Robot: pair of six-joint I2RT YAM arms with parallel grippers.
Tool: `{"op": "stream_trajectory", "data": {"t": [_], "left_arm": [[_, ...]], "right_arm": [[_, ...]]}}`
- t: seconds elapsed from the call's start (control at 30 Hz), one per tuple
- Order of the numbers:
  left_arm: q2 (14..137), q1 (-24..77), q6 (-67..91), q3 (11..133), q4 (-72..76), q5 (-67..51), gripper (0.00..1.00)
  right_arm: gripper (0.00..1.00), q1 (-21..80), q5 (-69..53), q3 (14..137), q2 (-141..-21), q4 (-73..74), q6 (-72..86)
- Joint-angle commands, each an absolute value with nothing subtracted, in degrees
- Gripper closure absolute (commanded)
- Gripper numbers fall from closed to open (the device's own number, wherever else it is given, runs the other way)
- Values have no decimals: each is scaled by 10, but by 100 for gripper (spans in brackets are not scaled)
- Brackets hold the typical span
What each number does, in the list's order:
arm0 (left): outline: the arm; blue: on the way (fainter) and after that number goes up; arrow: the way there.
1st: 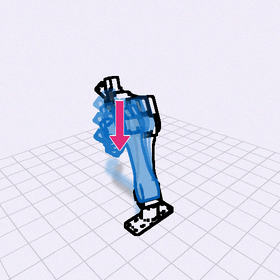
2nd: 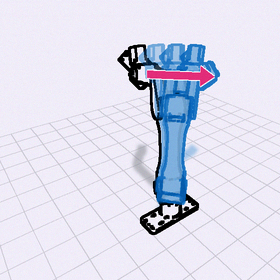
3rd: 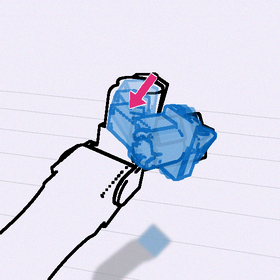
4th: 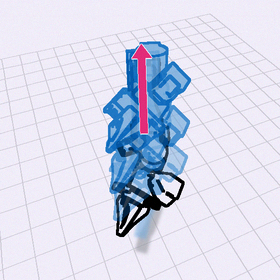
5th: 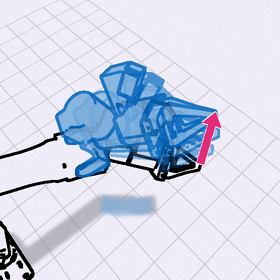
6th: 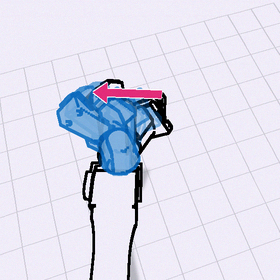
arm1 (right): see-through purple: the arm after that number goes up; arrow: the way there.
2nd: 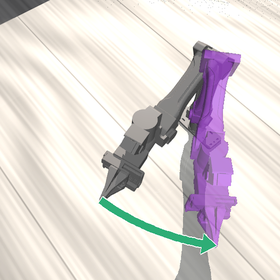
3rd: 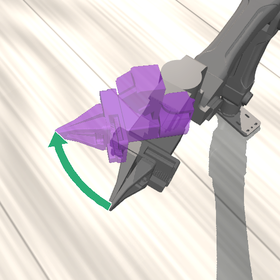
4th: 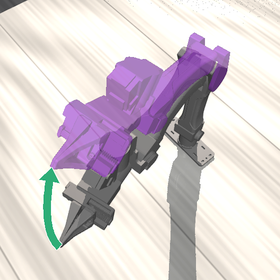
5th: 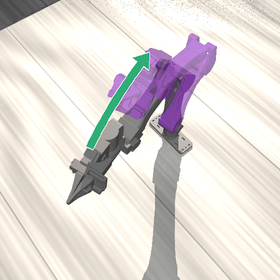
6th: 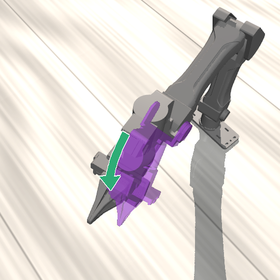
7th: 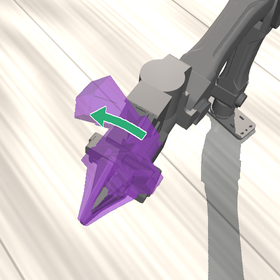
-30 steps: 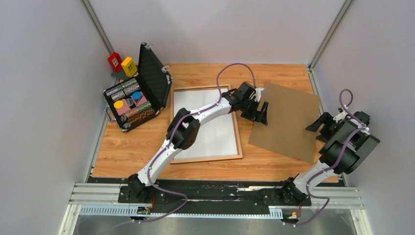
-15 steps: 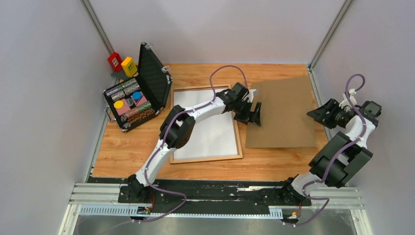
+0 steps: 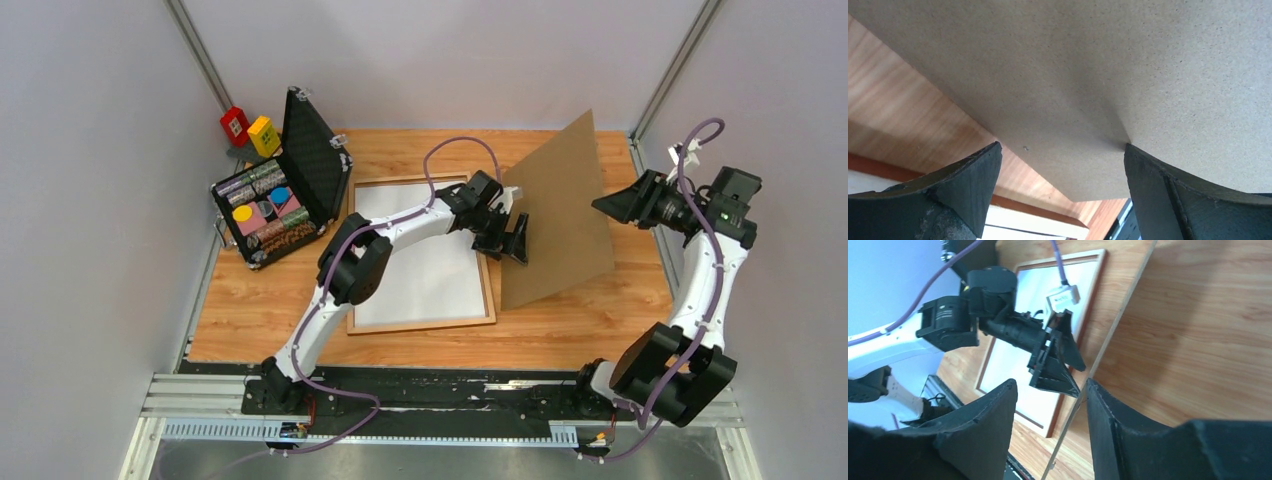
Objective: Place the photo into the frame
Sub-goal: Turn over the photo frame item at the center of the board.
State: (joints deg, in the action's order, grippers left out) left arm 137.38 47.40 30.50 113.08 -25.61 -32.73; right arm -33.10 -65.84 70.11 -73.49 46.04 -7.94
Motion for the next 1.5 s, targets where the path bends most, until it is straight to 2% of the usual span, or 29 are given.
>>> {"op": "stream_trajectory", "data": {"t": [0.0, 0.7, 1.03, 1.47], "left_arm": [[1328, 489, 298, 1109, -239, -352, 0], [1178, 417, 288, 1028, -225, -348, 0], [1130, 390, 303, 1135, -307, -266, 0], [1150, 387, 416, 1234, -296, -301, 0]], "right_arm": [[48, -264, -714, 718, -733, 519, -21], [42, -132, -677, 804, -787, 506, 33], [37, -107, -686, 842, -812, 506, 47], [35, -61, -679, 852, -832, 503, 44]]}}
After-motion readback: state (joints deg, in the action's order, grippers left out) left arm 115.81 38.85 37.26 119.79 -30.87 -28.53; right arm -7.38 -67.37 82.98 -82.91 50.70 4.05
